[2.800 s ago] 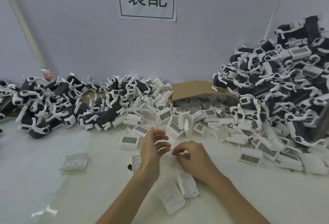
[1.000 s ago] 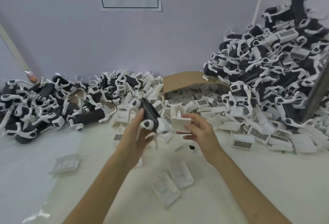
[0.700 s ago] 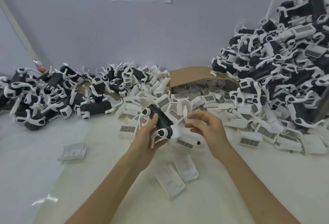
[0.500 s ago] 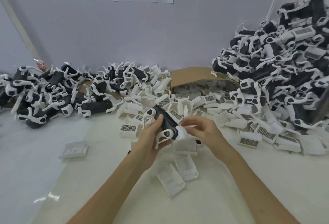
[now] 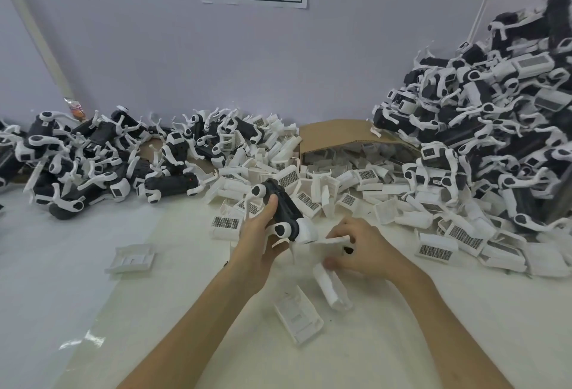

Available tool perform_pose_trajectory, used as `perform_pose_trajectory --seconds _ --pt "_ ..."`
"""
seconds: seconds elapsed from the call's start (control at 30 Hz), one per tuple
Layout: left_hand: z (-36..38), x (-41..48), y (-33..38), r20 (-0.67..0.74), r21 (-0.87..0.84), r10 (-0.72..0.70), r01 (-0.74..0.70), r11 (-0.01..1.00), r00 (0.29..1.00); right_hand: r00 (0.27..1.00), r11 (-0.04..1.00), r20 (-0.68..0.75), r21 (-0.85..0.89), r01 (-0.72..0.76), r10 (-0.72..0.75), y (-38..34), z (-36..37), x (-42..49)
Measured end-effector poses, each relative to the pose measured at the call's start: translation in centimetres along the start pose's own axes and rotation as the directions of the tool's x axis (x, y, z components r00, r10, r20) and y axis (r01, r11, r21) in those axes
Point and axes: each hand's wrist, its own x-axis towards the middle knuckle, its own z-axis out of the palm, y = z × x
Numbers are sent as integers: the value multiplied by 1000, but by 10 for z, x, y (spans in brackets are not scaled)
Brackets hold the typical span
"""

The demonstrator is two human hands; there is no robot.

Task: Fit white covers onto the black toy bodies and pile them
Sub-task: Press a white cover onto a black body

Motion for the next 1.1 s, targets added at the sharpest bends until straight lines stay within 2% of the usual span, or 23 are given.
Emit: perform_pose_trajectory --seconds 0.07,0.23,0.33,0.43,0.57,0.6,0.73,0.83,1.1 --pt "0 0 -1 -6 -4 -5 5 1000 1000 995 999 -93 11 40 -38 -2 4 1" --pt "-3 2 -4 33 -12 -36 36 999 999 951 960 -308 265 96 -10 -5 0 1" --pt "-4 4 -4 88 -19 -69 71 997 994 929 906 -369 402 132 29 -7 -1 1" --pt "-5 4 -6 154 -13 -90 94 996 984 935 847 -346 518 120 79 -11 1 4" --pt "-2 4 -10 162 31 -36 31 999 986 984 590 -180 796 135 18 -17 3 3" --pt "-1 4 -10 166 41 -24 17 999 986 986 561 -165 817 132 8 -18 3 3" --pt "-1 1 -9 215 134 61 -91 987 975 980 656 -197 743 130 28 -22 3 2" --pt "1 -2 -9 219 169 111 -150 974 969 965 715 -263 671 193 -14 -25 1 -2" --pt "2 -1 -12 178 184 201 -233 955 963 931 733 -362 623 275 -42 -33 2 -7"
